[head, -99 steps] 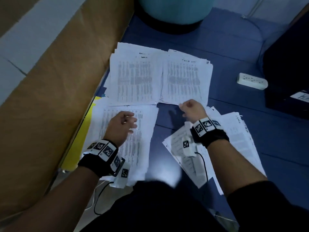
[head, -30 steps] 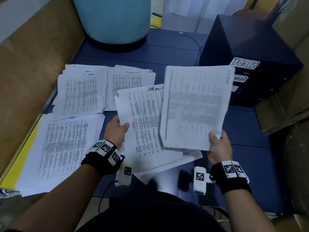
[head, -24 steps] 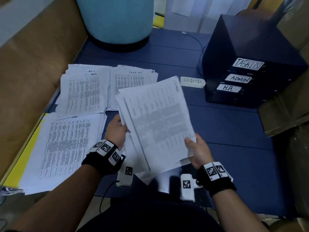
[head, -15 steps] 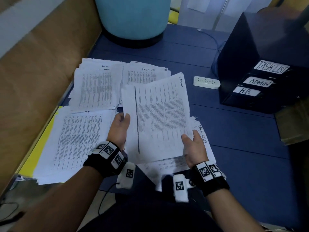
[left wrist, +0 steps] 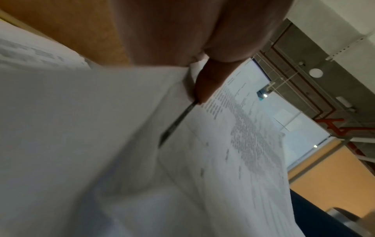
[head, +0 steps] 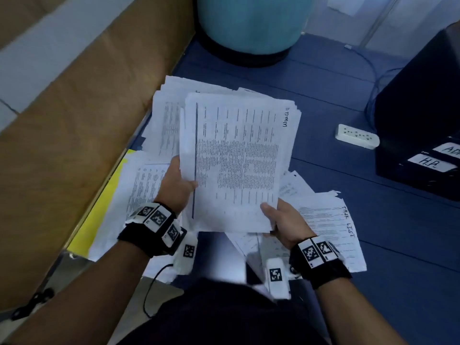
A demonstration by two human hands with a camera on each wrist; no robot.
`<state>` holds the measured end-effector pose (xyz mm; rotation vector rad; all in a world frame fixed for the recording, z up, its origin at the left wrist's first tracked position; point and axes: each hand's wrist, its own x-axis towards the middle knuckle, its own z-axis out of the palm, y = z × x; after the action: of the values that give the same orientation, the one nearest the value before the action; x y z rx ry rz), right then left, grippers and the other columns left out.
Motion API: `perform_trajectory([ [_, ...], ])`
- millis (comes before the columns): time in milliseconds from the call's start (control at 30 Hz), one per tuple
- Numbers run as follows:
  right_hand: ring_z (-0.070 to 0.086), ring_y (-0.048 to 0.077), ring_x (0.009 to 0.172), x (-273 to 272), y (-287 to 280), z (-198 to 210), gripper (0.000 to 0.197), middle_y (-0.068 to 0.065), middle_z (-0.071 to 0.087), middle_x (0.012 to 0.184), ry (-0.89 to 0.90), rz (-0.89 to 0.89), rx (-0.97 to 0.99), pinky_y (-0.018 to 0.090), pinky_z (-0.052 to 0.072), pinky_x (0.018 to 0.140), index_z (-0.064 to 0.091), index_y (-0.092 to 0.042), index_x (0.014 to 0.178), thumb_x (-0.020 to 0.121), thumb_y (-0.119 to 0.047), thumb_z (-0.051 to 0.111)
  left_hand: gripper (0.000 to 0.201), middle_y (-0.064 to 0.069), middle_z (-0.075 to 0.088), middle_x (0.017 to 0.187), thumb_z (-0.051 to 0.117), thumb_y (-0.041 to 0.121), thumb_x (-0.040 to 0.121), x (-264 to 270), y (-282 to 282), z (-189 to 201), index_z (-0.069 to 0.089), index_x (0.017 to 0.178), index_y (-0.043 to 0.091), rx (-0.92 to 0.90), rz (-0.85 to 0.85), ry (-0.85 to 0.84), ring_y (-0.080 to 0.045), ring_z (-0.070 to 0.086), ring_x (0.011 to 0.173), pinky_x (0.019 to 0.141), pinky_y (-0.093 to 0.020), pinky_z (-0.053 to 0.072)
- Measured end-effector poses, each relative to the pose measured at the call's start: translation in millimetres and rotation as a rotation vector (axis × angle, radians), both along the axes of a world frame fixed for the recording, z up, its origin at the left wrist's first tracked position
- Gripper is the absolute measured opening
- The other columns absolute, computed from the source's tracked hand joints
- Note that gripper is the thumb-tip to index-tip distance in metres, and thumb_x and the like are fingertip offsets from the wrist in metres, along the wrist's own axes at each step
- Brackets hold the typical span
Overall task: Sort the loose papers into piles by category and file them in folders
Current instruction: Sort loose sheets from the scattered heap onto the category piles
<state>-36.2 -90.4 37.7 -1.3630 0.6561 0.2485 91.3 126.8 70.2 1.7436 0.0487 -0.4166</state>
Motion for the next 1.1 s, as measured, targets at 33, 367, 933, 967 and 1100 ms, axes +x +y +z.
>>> perform_trajectory([
  [33,0.070,0.012,0.072,13,8,1,0.026,-0.001,0.074,0.092,-0.014,0.024,-0.039,0.031,0.055,0.055,0.057,-0.011,0.125,0.101,-0.011,0.048,0.061,-0.009,0.064,0.113,0.058,-0.005,0.067,7,10,1,0.046,0.123,0.016,-0.025,0.020,0.009,-0.026,0.063,0.104,0.089,-0.042,0.052],
  [367,0.054,0.020,0.062,180,61,-13,0.006,0.006,0.059,0.082,0.034,-0.091,-0.369,0.033,0.053,0.055,0.054,-0.018,0.103,0.098,-0.016,0.052,0.060,-0.004,0.050,0.132,0.057,0.000,0.090,43,98,-20,0.035,0.140,0.025,-0.037,0.249,0.112,-0.024,0.060,0.105,0.084,-0.040,0.052],
  [933,0.055,0.023,0.078,73,-18,-42,0.023,0.000,0.058,0.075,0.179,-0.059,-0.592,0.041,0.049,0.075,0.052,-0.023,0.076,0.083,-0.035,0.071,0.030,0.000,0.062,0.112,0.053,0.006,0.085,17,21,-39,0.059,0.105,0.027,0.070,-0.138,0.007,-0.017,0.060,0.094,0.083,-0.036,0.050],
  [967,0.055,0.023,0.079,51,-31,-41,0.022,0.001,0.059,0.077,0.212,-0.076,-0.609,0.037,0.047,0.074,0.054,-0.020,0.079,0.084,-0.033,0.071,0.030,0.000,0.062,0.113,0.052,0.007,0.086,13,5,-41,0.059,0.107,0.026,0.080,-0.185,-0.007,-0.017,0.060,0.096,0.085,-0.036,0.050],
  [1100,0.058,0.024,0.091,-31,-88,-34,0.027,0.008,0.063,0.100,0.391,-0.132,-0.713,0.026,0.037,0.073,0.058,-0.010,0.100,0.085,-0.028,0.072,0.036,-0.011,0.058,0.124,0.053,0.001,0.091,-18,-62,-51,0.054,0.126,0.007,0.146,-0.400,-0.025,-0.023,0.056,0.113,0.093,-0.032,0.044],
])
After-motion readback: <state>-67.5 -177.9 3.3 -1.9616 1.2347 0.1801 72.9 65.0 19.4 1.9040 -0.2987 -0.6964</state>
